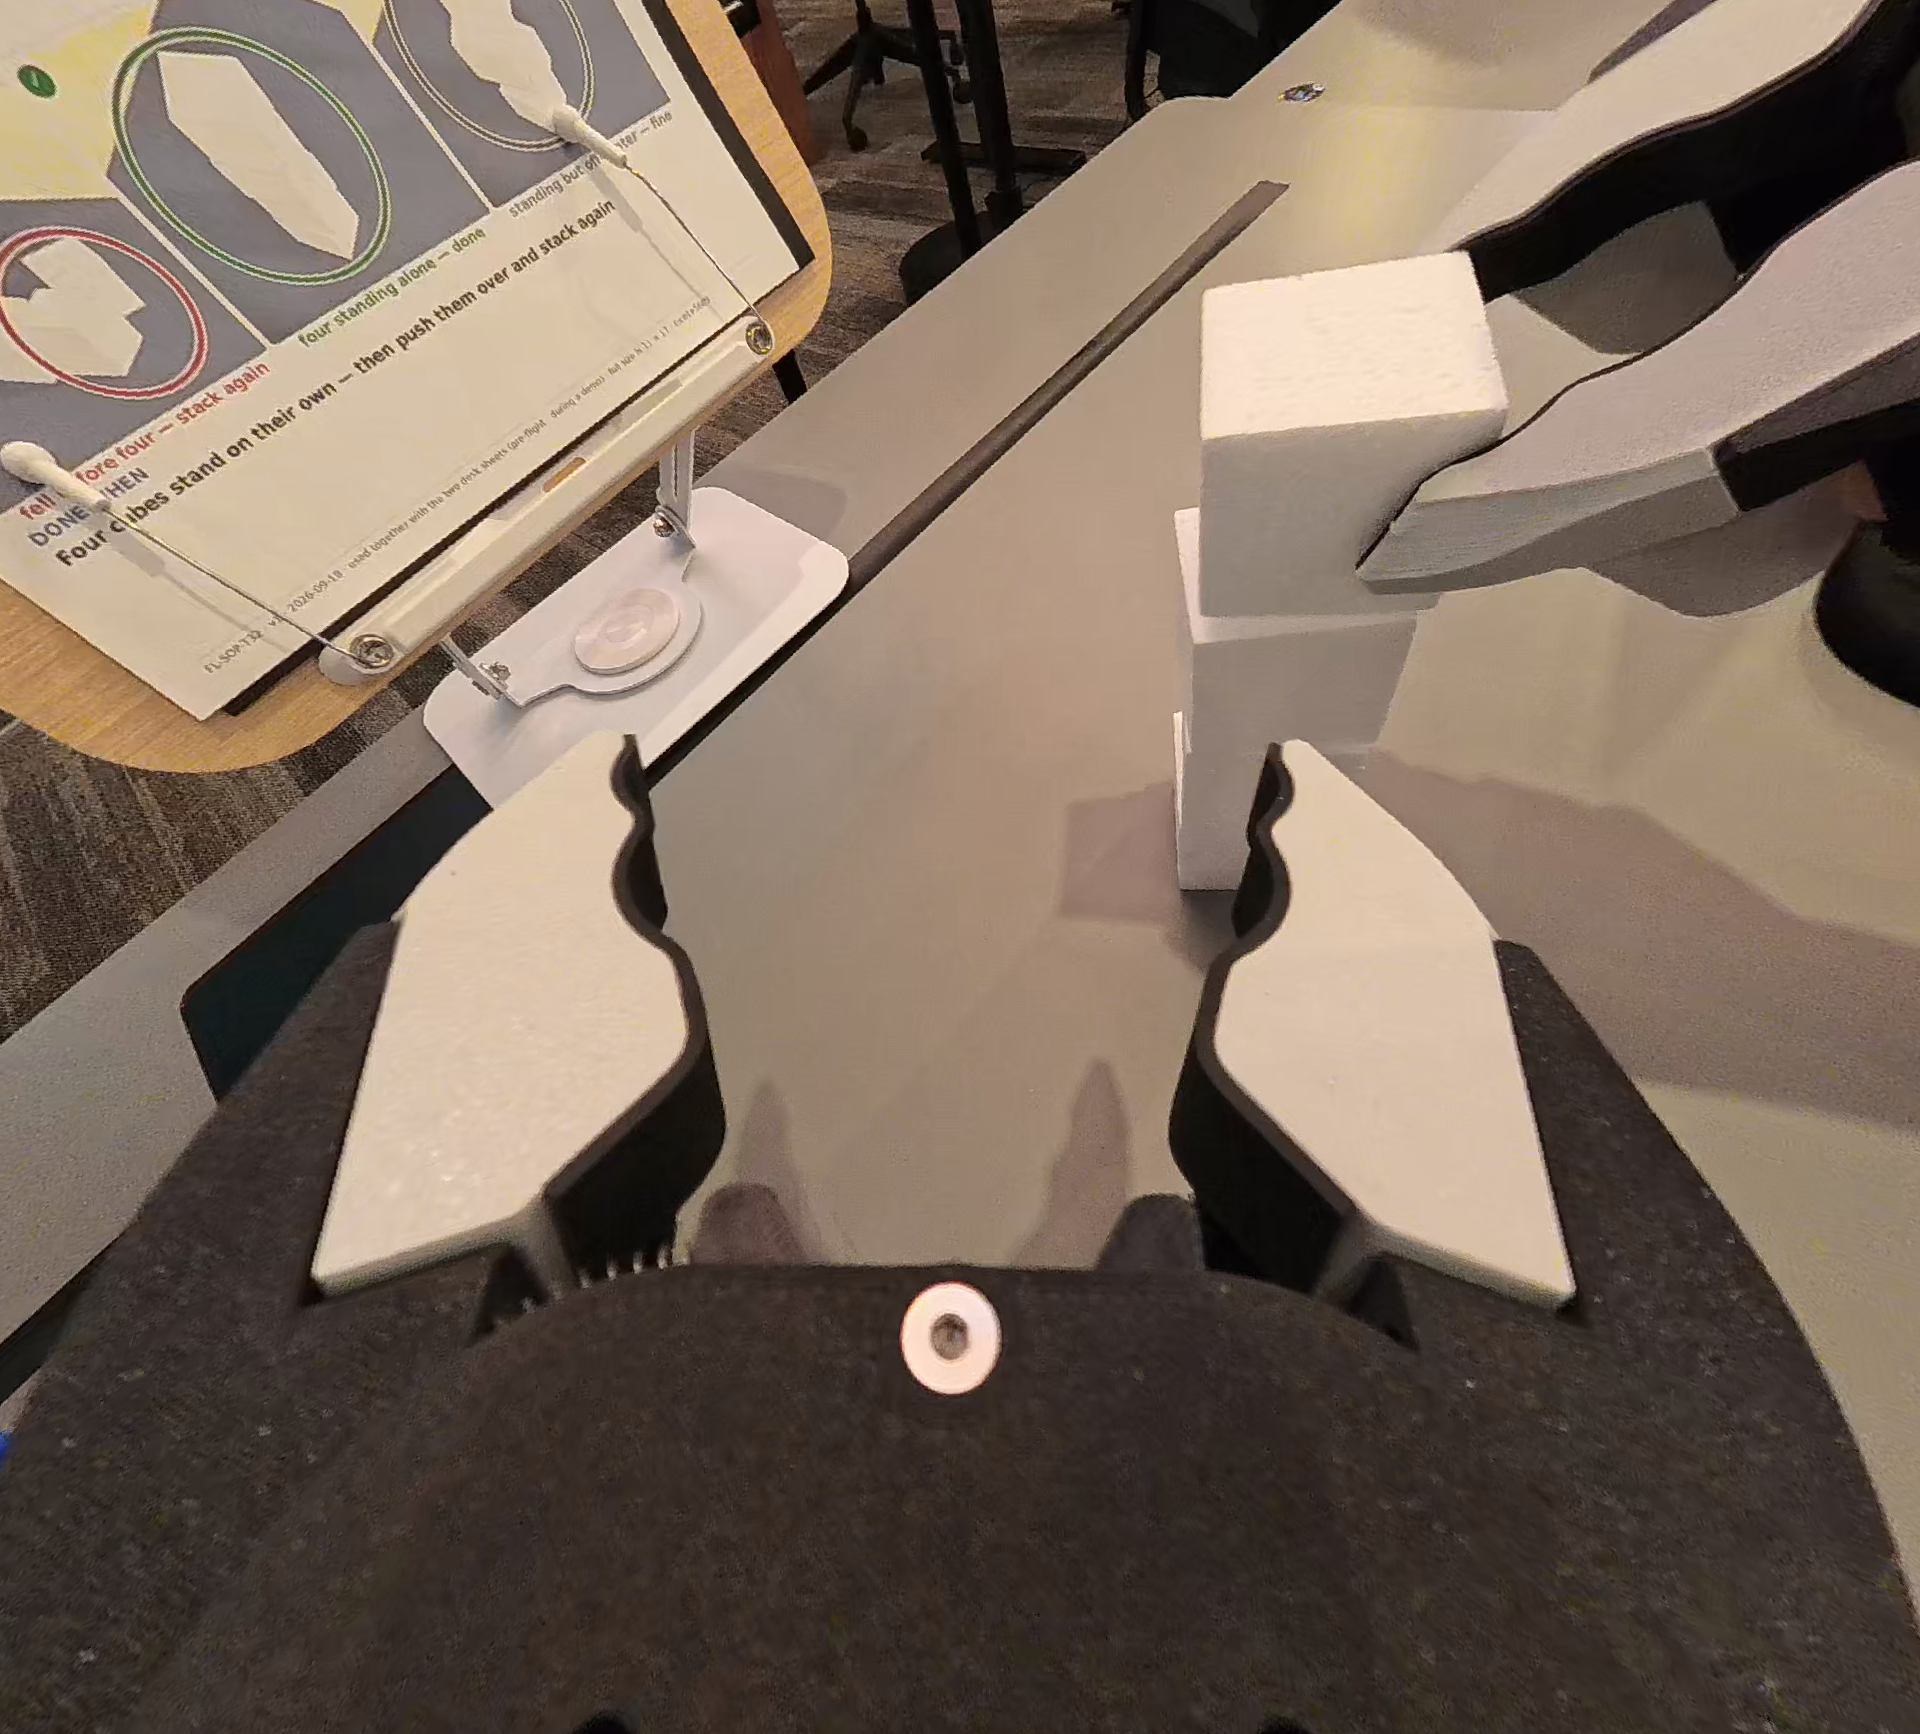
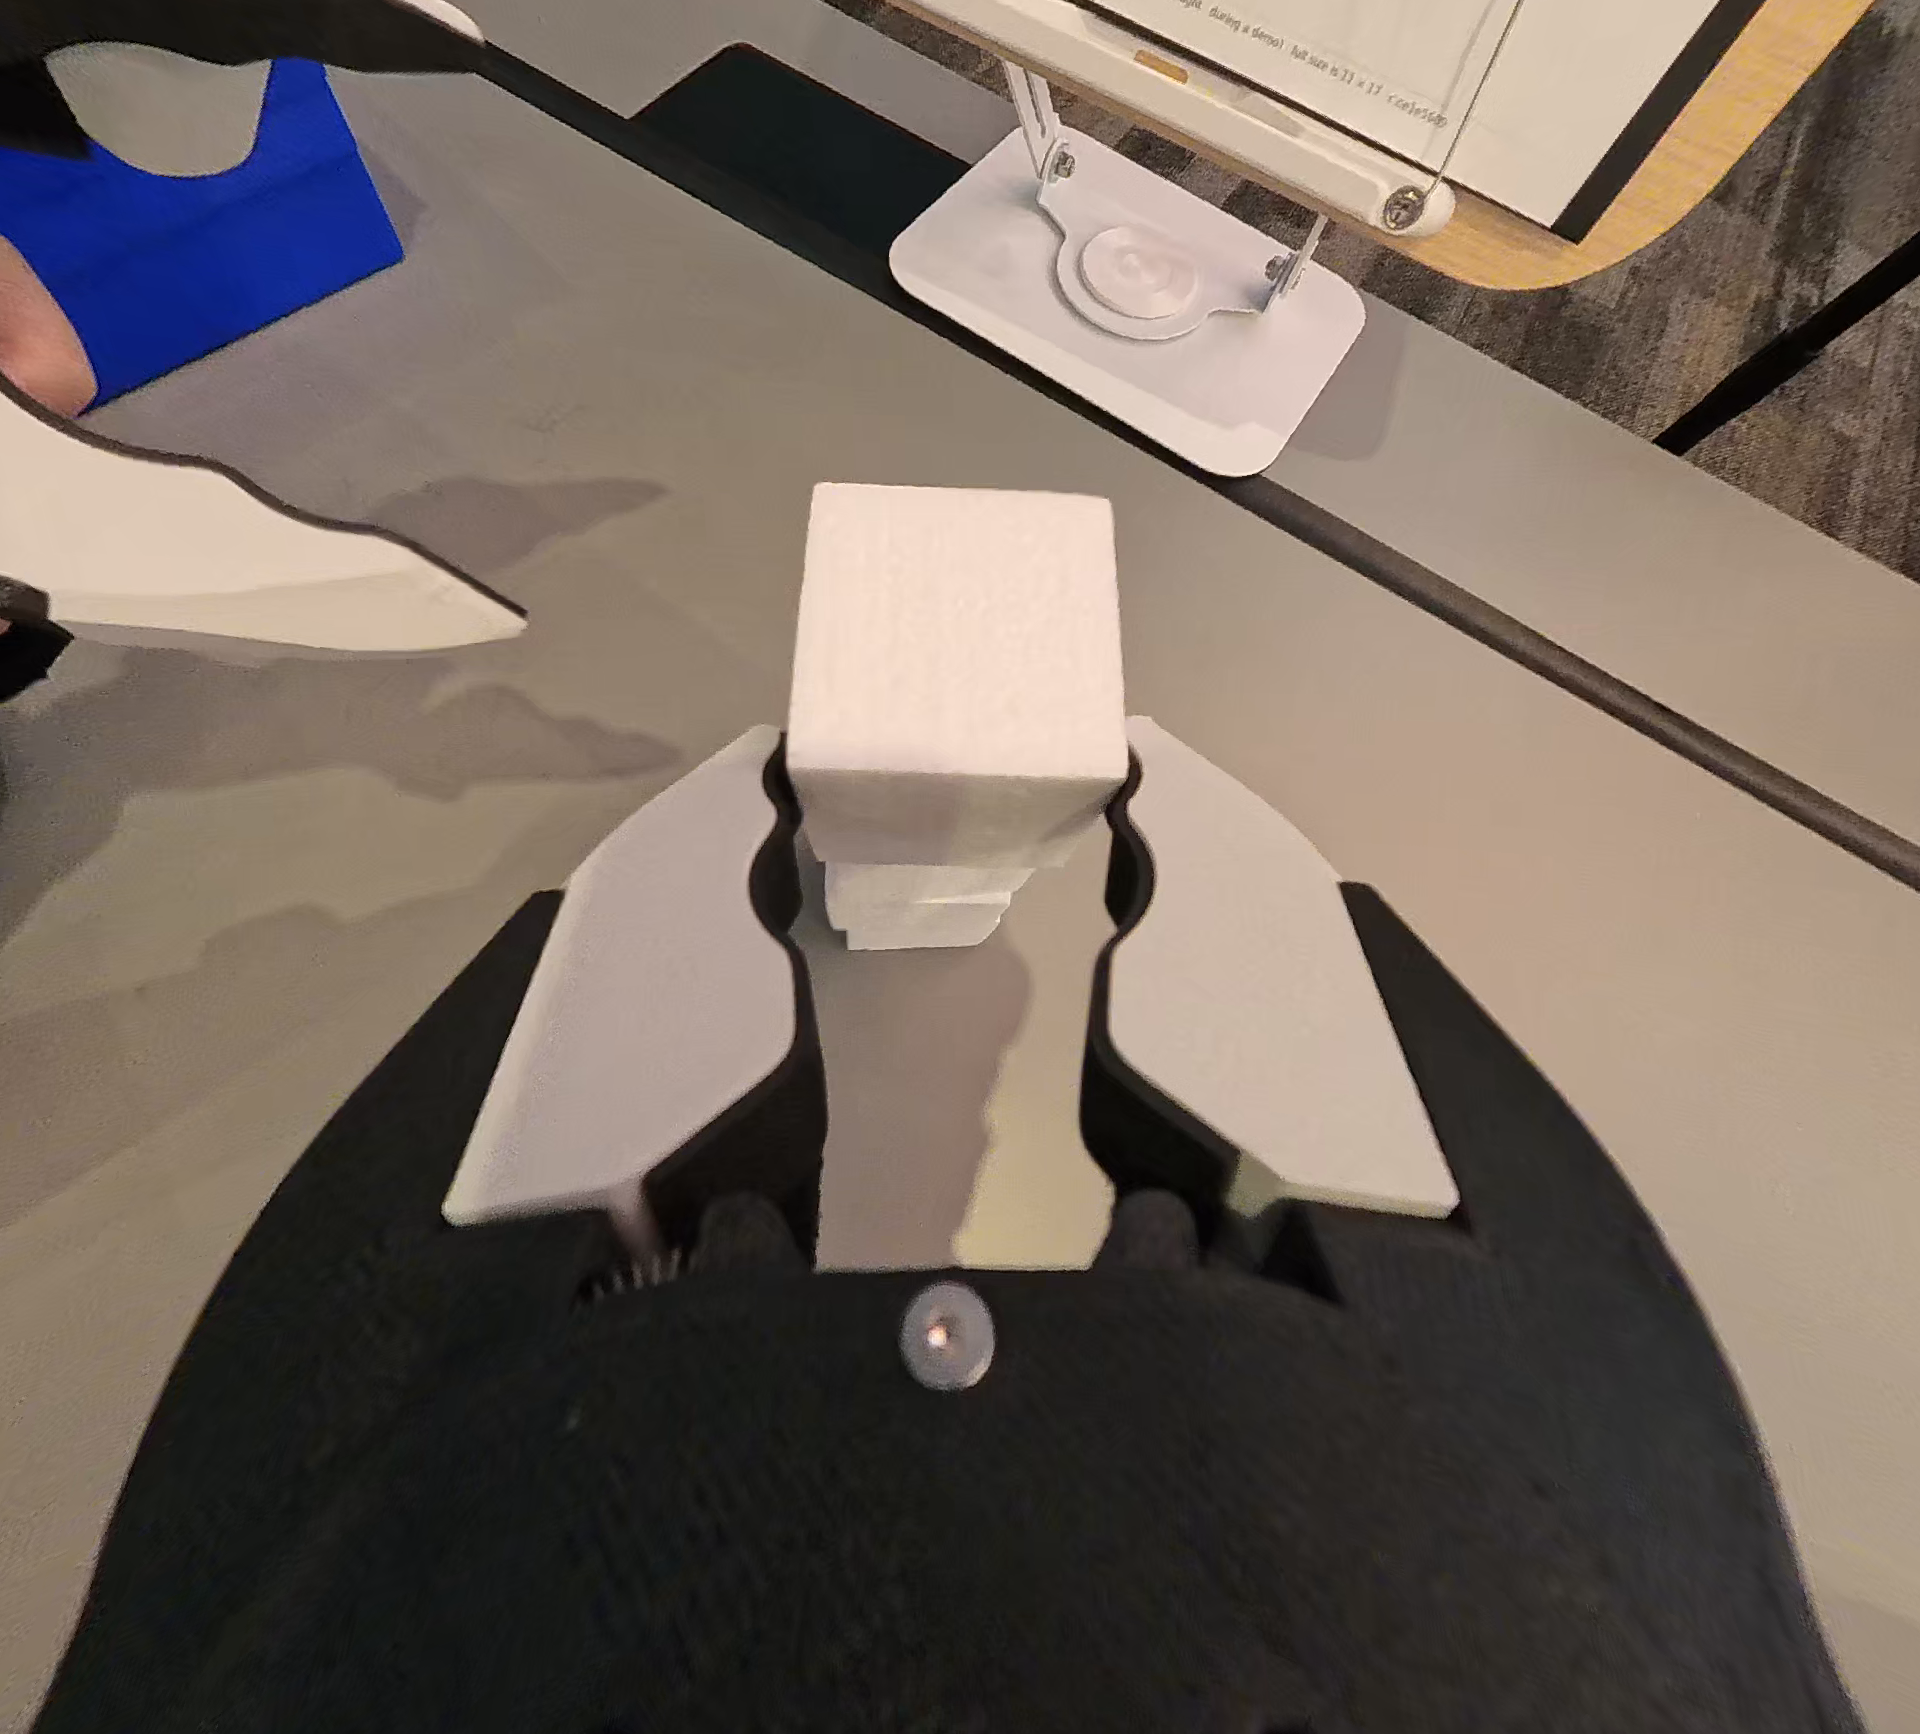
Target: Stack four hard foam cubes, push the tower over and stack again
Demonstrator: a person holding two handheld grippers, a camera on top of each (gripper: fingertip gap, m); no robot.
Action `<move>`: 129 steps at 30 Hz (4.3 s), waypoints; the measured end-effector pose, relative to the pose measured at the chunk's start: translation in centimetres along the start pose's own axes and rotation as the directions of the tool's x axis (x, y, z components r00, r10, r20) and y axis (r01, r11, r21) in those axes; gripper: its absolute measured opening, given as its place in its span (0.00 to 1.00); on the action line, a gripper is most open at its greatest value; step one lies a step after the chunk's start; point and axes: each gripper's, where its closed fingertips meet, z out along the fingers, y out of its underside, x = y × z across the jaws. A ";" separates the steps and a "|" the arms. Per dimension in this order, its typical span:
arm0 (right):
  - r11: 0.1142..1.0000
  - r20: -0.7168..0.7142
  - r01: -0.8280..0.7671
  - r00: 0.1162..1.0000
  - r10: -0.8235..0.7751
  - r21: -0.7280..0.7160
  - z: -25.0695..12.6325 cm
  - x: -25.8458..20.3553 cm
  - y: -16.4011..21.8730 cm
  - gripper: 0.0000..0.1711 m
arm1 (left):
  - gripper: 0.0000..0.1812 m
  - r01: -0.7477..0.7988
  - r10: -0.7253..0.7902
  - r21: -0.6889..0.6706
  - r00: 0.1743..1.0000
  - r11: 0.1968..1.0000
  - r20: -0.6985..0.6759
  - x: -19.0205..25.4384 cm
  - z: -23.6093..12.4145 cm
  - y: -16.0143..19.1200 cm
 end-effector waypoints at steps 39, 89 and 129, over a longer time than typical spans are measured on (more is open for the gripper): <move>0.999 0.057 0.032 0.998 -0.033 0.032 1.0 -0.2 0.6 0.39 | 0.54 0.002 -0.002 0.017 1.000 1.000 -0.008 0.3 0.1 -0.3; 0.850 0.277 0.465 0.807 -0.522 0.247 -4.4 13.9 4.1 0.01 | 0.00 -0.005 0.014 -0.286 0.999 0.958 0.030 2.7 7.4 9.8; 0.991 0.376 0.133 0.919 -0.117 -0.017 -6.9 20.8 13.5 0.41 | 0.50 -0.144 0.094 -0.190 0.964 0.971 -0.249 7.9 10.0 5.7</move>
